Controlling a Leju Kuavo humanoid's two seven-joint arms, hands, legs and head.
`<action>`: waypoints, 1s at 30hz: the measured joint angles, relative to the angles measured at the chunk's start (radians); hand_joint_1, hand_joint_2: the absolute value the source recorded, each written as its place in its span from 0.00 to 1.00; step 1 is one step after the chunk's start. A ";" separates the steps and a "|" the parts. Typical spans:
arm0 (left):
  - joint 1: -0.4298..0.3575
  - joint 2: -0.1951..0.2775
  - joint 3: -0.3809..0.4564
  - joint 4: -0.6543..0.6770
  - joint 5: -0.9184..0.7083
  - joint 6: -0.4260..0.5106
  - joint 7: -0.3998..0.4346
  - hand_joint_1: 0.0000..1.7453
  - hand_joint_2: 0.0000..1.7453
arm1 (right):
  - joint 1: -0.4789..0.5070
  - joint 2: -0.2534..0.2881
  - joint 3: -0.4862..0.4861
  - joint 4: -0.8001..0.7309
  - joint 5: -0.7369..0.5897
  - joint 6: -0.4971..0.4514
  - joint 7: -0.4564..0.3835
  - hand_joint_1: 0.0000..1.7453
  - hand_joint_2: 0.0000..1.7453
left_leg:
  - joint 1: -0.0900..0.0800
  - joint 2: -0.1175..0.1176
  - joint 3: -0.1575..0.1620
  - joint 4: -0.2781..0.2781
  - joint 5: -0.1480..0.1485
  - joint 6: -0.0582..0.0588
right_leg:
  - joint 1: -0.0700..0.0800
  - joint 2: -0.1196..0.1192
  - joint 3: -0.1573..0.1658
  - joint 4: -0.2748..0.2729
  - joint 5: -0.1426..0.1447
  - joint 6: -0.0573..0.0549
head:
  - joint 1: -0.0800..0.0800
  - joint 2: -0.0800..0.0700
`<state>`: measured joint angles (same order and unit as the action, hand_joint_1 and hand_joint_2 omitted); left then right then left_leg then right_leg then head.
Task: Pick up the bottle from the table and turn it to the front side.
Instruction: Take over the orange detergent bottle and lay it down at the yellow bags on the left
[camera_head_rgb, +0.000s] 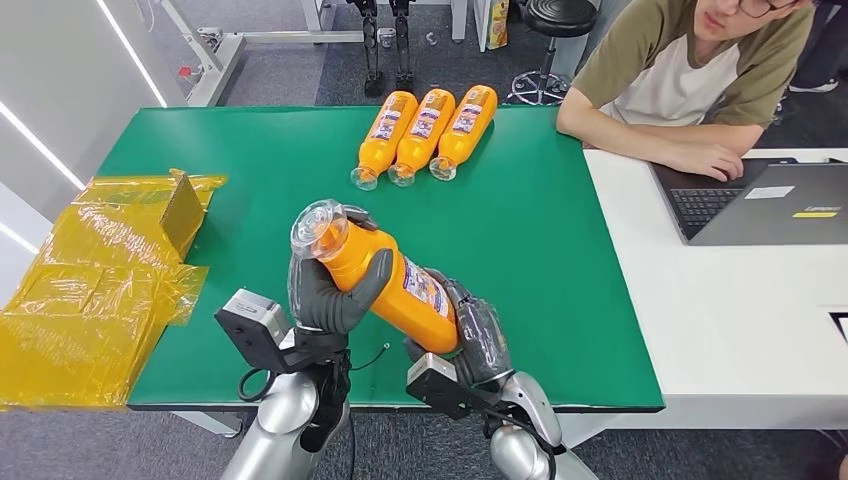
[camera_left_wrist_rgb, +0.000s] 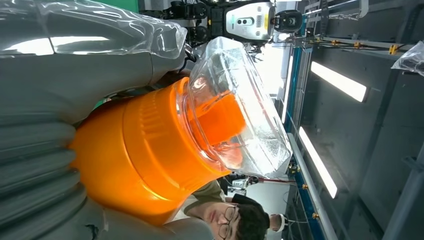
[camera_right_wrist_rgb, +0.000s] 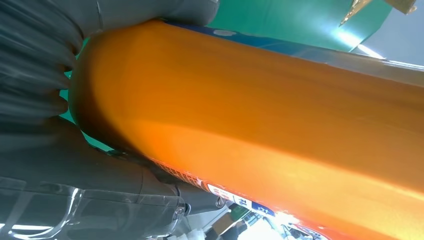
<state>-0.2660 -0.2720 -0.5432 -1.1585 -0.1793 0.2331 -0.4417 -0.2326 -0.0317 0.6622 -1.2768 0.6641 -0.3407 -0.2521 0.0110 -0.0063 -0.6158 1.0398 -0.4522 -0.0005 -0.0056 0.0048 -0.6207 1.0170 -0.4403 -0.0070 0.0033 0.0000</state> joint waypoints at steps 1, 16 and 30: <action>0.000 0.000 0.000 0.000 0.000 0.000 0.000 1.00 1.00 | 0.000 0.000 0.000 0.000 0.000 0.000 0.000 1.00 1.00 | 0.000 0.000 0.000 0.000 0.000 0.000 | 0.000 0.000 0.000 0.000 0.000 0.000 | 0.000 0.000; 0.001 -0.002 0.000 0.000 -0.004 -0.010 -0.006 1.00 1.00 | 0.000 0.004 0.000 0.006 0.056 -0.056 -0.004 0.25 1.00 | 0.000 0.000 0.000 0.000 0.000 0.000 | 0.000 0.000 0.000 0.000 0.000 0.000 | 0.000 0.000; -0.012 -0.007 0.002 0.029 -0.058 0.091 0.015 1.00 1.00 | 0.077 0.042 0.000 -0.057 -0.020 -0.321 -0.119 0.00 1.00 | 0.000 0.000 0.000 0.000 0.000 0.000 | 0.000 0.000 0.000 0.000 0.000 0.000 | 0.000 0.000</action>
<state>-0.2779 -0.2793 -0.5416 -1.1297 -0.2378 0.3245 -0.4265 -0.1558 0.0107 0.6623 -1.3334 0.6442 -0.6619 -0.3714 0.0110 -0.0061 -0.6159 1.0397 -0.4523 -0.0005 -0.0056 0.0049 -0.6211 1.0169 -0.4404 -0.0070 0.0033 0.0000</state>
